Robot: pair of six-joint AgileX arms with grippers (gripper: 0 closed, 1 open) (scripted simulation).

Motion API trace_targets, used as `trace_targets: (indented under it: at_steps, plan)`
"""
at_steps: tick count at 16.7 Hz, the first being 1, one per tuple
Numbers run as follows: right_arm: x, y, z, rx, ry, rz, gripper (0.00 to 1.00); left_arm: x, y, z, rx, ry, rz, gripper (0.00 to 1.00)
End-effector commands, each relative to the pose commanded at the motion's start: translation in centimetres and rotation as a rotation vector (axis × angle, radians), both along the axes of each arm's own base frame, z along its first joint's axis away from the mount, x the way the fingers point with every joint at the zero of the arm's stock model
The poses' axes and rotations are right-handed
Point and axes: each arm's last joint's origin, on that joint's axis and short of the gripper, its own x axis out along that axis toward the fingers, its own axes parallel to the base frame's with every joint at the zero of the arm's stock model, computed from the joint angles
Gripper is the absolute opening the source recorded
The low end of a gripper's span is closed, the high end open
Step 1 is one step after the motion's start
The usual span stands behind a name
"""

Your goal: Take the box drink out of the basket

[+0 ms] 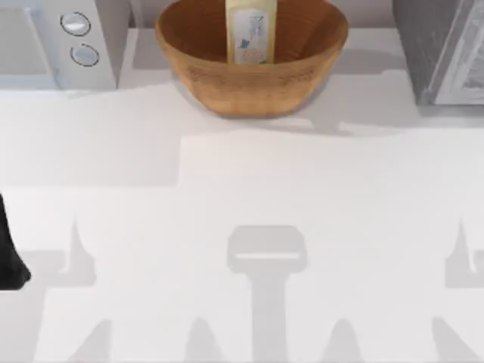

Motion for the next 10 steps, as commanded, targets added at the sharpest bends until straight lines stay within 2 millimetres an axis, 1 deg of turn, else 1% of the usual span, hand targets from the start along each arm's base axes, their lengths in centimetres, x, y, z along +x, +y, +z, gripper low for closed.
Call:
trace_targets:
  at_steps: [3, 5, 7, 10]
  plan:
    - [0.0, 0.0, 0.0, 0.000, 0.000, 0.000, 1.00, 0.0, 0.0, 0.1, -0.001, 0.004, 0.000, 1.00]
    - [0.0, 0.0, 0.0, 0.000, 0.000, 0.000, 1.00, 0.2, -0.1, 0.6, -0.006, 0.017, -0.001, 1.00]
    - [0.0, 0.0, 0.0, 0.000, 0.000, 0.000, 1.00, 0.7, -0.4, 1.9, -0.010, 0.029, -0.002, 1.00]
    - [0.0, 0.0, 0.0, 0.000, 0.000, 0.000, 1.00, 2.2, -1.0, 5.0, -0.015, 0.032, -0.004, 1.00]
